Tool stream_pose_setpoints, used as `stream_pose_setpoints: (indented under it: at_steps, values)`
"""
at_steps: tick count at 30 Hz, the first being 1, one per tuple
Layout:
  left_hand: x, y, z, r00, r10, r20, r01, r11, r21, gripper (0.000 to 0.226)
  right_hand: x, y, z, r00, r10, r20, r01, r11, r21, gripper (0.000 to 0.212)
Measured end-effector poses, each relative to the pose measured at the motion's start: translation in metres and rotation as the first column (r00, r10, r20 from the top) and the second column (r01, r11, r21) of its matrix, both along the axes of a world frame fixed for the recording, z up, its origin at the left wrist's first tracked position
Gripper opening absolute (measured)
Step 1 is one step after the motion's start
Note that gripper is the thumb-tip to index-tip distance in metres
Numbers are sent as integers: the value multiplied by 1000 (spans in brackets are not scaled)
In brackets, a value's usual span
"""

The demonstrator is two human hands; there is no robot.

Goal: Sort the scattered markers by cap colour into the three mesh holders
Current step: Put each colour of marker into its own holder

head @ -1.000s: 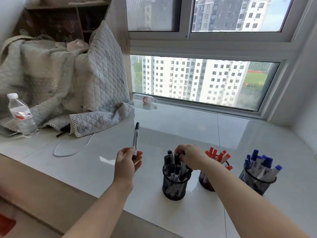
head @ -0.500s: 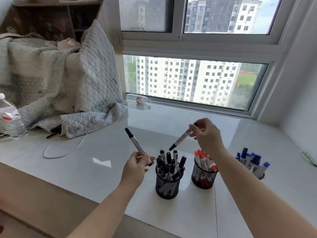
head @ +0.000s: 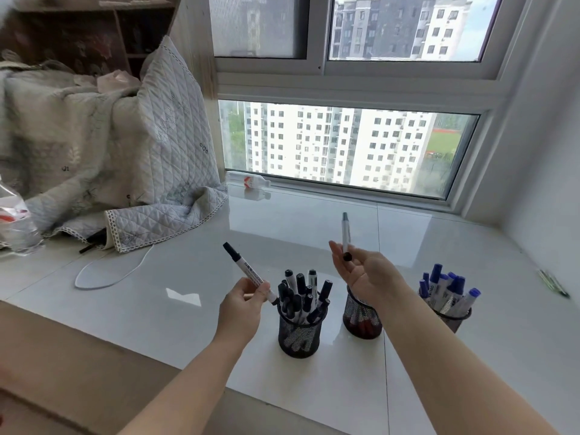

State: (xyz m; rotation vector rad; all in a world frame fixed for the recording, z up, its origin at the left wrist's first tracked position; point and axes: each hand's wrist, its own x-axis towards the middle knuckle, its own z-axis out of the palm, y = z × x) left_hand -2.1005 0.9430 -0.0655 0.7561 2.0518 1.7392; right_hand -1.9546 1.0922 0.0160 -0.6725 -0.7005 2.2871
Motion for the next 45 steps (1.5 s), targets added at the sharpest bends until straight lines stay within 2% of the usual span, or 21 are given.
stream_pose_setpoints:
  at_steps: [3, 5, 9, 12, 18, 22, 26, 29, 32, 35, 39, 41, 45]
  values:
    - [-4, -2, 0, 995, 26, -100, -30, 999, -42, 8, -3, -6, -4, 997, -5, 75, -4, 993, 115, 16]
    - [-6, -2, 0, 987, 25, -160, -39, 996, -83, 10, -4, -10, -7, 979, -30, 200, -26, 961, 274, 17]
    - [-6, 0, 1, 976, -17, -217, -12, 991, -133, 14, -7, -17, -16, 867, -179, 465, -146, 801, 581, 9]
    - [-2, 1, 1, 977, -38, -209, 13, 993, -120, 14, -6, -19, -25, 783, -280, 556, -247, 680, 691, 13]
    - [1, -1, 0, 966, -73, -246, 33, 987, -160, 15, -1, -21, -41, 730, -355, 585, -366, 519, 772, 6]
    - [4, -1, 4, 952, -61, -299, 13, 987, -161, 14, 1, -21, -48, 688, -420, 591, -422, 430, 798, 10]
    - [9, -1, 6, 939, -43, -340, -6, 990, -143, 17, 2, -20, -51, 676, -443, 588, -437, 401, 805, 10]
    - [11, -1, 1, 941, -61, -332, 6, 986, -165, 13, 2, -21, -53, 663, -439, 607, -466, 392, 793, 2]
    - [11, 1, -5, 947, -87, -308, 26, 980, -198, 9, 2, -22, -54, 656, -436, 616, -469, 403, 786, 6]
    - [11, 6, -7, 934, -120, -336, 27, 963, -268, 16, 3, -22, -53, 658, -445, 607, -450, 415, 791, 10]
    - [13, 14, -6, 885, -195, -423, 25, 926, -375, 22, 5, -21, -49, 671, -501, 546, -371, 411, 833, 3]
    - [14, 14, -5, 898, -159, -411, 4, 935, -354, 20, 5, -21, -47, 674, -532, 513, -345, 387, 855, 9]
    - [14, 11, -2, 895, -11, -445, -76, 981, -177, 15, 4, -20, -45, 677, -582, 450, -319, 318, 893, 19]
